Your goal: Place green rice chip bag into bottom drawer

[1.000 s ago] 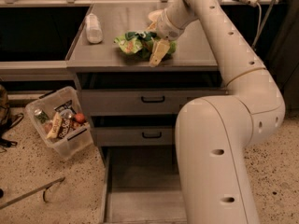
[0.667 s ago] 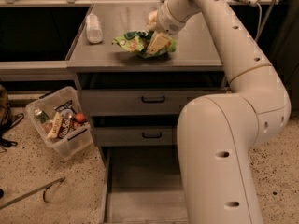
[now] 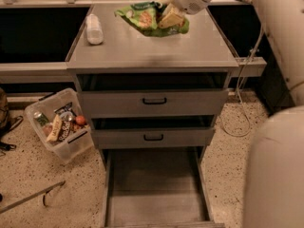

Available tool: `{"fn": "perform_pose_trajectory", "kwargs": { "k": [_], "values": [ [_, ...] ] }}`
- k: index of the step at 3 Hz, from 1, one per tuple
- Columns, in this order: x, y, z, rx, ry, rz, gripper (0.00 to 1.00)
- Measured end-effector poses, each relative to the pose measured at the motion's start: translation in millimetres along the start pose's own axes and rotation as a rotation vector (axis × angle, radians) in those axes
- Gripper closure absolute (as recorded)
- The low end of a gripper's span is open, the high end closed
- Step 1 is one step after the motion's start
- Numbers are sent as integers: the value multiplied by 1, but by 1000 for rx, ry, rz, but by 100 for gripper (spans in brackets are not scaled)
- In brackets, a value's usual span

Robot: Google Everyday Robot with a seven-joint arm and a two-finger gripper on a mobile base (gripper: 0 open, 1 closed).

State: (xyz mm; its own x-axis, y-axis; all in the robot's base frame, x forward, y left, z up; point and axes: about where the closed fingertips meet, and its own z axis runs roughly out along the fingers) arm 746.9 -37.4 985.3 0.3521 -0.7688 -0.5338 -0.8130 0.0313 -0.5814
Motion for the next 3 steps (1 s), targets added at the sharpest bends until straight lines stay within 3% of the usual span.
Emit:
{"fn": "perform_pose_trajectory", "kwargs": {
  "k": [1,2,3],
  "values": [
    [-44,13,-66,120,-105,35,100],
    [-87,67,-91,103,-232,43,100],
    [-73,155,-75,-55,-304,90,100]
  ]
}}
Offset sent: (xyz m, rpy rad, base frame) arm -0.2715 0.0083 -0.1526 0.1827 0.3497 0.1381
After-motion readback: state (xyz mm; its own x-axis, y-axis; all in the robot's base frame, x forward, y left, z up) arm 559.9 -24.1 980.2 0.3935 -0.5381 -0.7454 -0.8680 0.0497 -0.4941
